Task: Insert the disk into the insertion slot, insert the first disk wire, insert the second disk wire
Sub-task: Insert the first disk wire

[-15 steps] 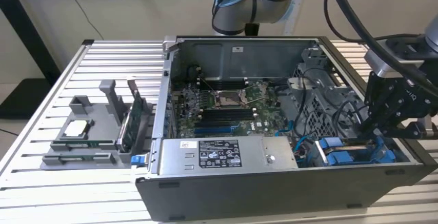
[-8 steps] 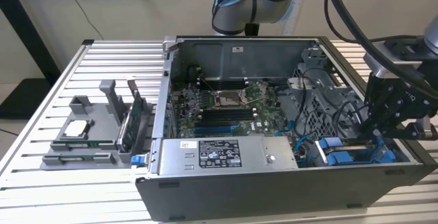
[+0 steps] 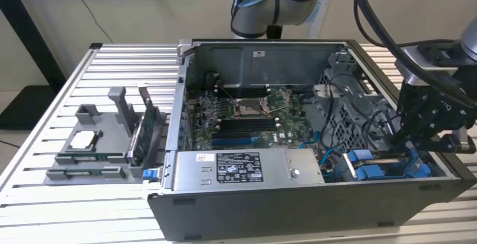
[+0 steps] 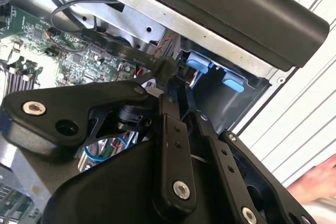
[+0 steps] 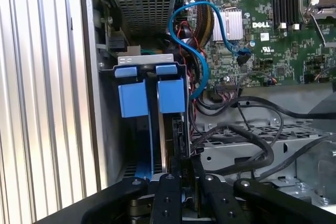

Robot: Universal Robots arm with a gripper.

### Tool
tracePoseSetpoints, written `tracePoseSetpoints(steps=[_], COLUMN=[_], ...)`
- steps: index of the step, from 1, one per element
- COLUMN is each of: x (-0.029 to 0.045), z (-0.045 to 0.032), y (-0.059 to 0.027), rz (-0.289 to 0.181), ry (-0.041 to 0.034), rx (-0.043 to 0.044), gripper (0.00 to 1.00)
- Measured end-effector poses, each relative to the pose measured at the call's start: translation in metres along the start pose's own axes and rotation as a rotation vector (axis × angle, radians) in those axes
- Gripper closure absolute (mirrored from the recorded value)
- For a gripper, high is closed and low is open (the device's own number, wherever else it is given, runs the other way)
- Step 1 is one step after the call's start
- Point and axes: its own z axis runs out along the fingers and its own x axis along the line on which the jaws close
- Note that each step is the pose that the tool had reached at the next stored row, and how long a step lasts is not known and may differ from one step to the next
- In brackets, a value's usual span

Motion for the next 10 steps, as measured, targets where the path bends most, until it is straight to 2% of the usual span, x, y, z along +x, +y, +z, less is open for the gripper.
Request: tracePoseSetpoints(steps=[10], x=[0.0002], z=[0.0026], y=[0.0007], rz=[0.009], ry=[-0.0019], rx=[0.0007], gripper=[0.81])
